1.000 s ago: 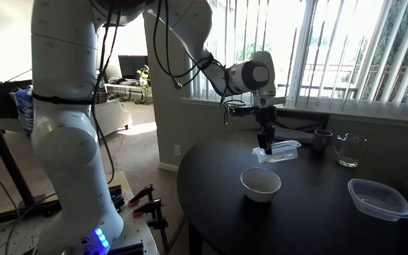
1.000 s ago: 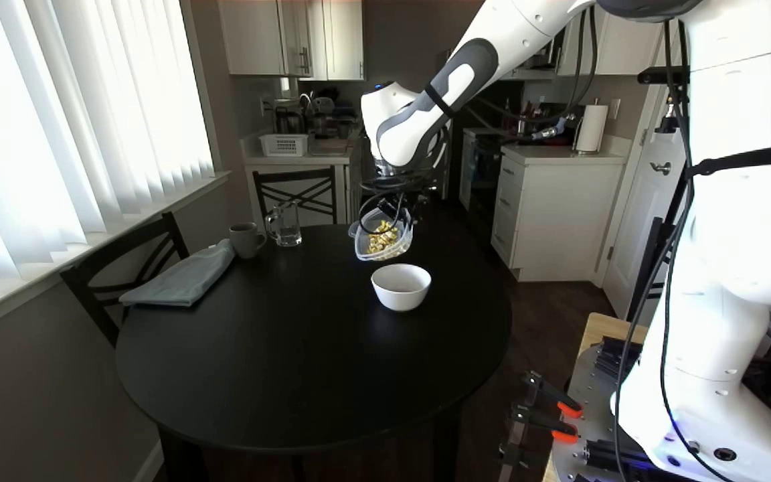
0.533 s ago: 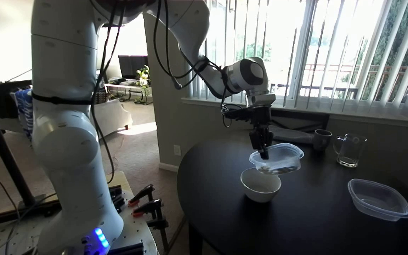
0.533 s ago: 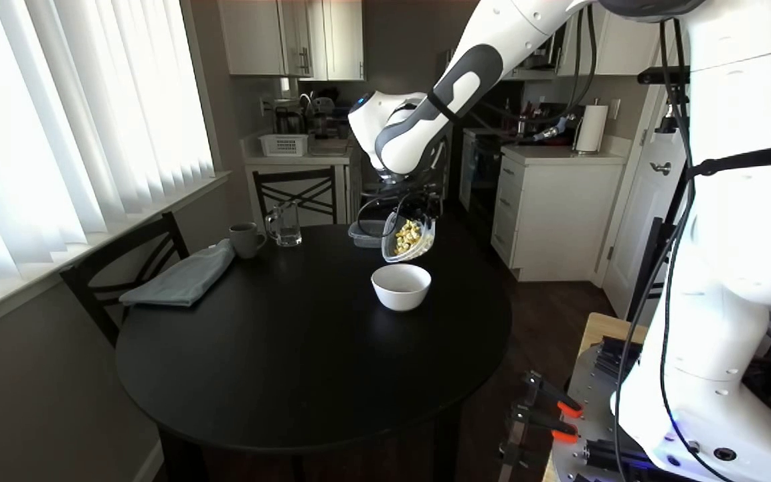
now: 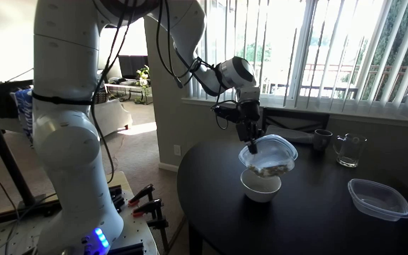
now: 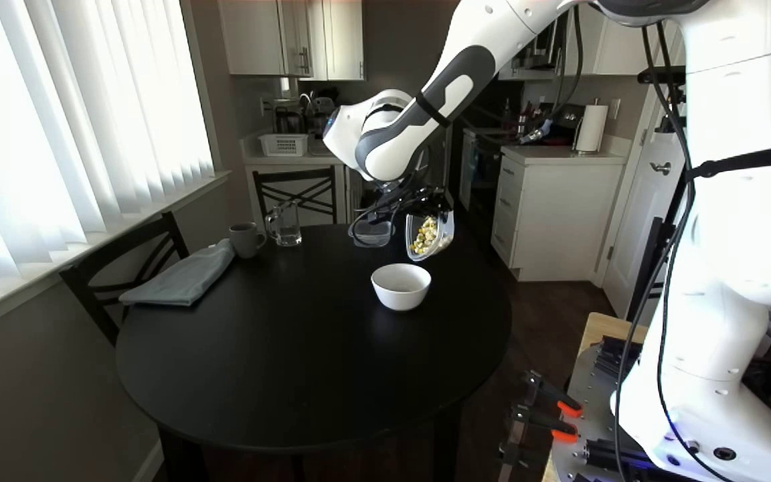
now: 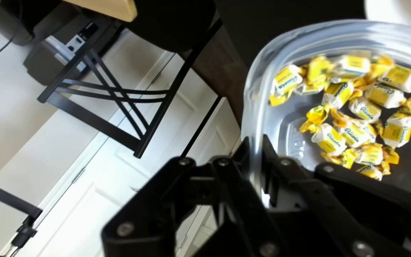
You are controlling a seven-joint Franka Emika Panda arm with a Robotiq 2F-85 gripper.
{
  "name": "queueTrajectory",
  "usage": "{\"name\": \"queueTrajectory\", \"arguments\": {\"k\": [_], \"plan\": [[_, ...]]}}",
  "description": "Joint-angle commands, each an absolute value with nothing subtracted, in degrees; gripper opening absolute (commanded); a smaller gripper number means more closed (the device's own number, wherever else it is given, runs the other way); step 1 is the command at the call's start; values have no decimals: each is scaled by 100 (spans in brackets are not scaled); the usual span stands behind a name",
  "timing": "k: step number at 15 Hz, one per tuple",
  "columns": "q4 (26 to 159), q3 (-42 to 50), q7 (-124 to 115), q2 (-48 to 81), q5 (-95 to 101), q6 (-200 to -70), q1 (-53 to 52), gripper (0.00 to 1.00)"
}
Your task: Pour the objects from the left bowl into the right bowl
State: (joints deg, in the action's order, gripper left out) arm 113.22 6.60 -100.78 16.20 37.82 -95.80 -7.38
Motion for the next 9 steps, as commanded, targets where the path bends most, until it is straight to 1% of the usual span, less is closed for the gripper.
{"name": "queueTrajectory", "arguments": {"k": [1,5,9], "plan": [[11004,424,-10392,1877,4022,-8712,-835,1],[10654,232,-10417,2202,4106,-8069,-919,1],[10308,162,-10330,2552,4174,-7693,-957,1]]}}
